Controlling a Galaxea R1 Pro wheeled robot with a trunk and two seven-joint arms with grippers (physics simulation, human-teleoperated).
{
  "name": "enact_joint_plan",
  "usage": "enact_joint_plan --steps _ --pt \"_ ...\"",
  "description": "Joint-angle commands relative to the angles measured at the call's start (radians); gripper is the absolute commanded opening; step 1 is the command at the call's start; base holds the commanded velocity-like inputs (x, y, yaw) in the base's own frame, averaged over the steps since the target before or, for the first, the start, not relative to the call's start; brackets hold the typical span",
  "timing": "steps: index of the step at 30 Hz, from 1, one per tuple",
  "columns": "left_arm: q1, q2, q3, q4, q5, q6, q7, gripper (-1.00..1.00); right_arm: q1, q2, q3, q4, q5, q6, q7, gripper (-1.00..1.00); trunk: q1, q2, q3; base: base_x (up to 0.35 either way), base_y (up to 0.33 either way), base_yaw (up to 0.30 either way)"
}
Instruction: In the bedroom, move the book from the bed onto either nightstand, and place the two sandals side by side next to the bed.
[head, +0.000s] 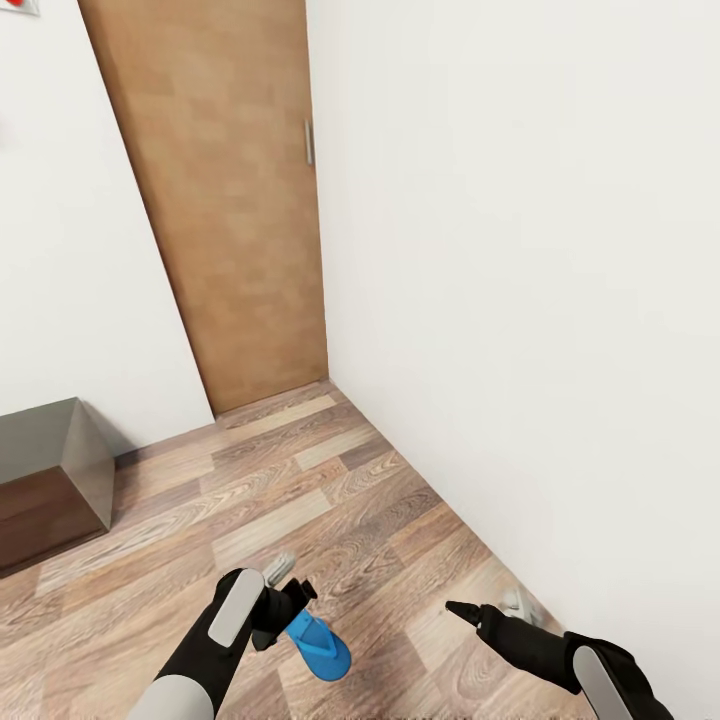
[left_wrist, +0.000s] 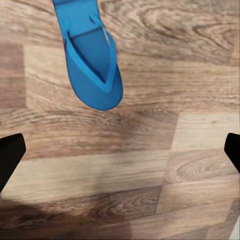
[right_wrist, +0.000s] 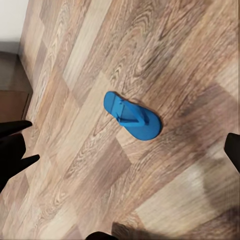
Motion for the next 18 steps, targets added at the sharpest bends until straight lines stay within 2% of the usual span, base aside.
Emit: enact_joint_plan --steps 1,3,7,10,15,18 --pt "0.0 -0.001 0.003 -0.002 0.011 -0.001 0.009 1.0 -0.001 0.0 -0.002 -0.001 0.001 0.006 0.003 1.0 0.0 -0.001 -0.005 0.0 0.0 0.0" --pt "0.0 -0.001 0.002 -0.002 0.011 -0.011 0.009 1.0 -0.001 0.0 -0.002 -0.001 0.001 0.006 0.003 1.0 0.001 -0.001 -0.013 0.0 0.0 0.0" --pt "0.0 0.0 0.003 -0.002 0.009 -0.054 0.013 1.0 -0.001 0.0 -0.002 0.0 0.001 0.006 0.001 1.0 0.001 -0.001 -0.013 0.0 0.0 0.0" --pt "0.0 0.003 0.006 -0.005 0.008 -0.063 0.016 1.0 -0.001 0.0 -0.001 0.0 0.001 0.005 0.0 1.0 0.001 -0.001 -0.013 0.0 0.0 0.0" --pt "0.0 0.009 0.01 -0.051 0.007 -0.078 0.034 1.0 -0.001 0.002 0.002 0.0 0.001 0.004 -0.001 1.0 0.001 -0.001 -0.013 0.0 0.0 0.0" --pt "-0.001 0.007 0.01 -0.098 0.011 -0.137 0.121 1.0 -0.001 0.002 0.003 0.001 0.001 0.003 -0.001 1.0 0.001 -0.001 -0.013 0.0 0.0 0.0"
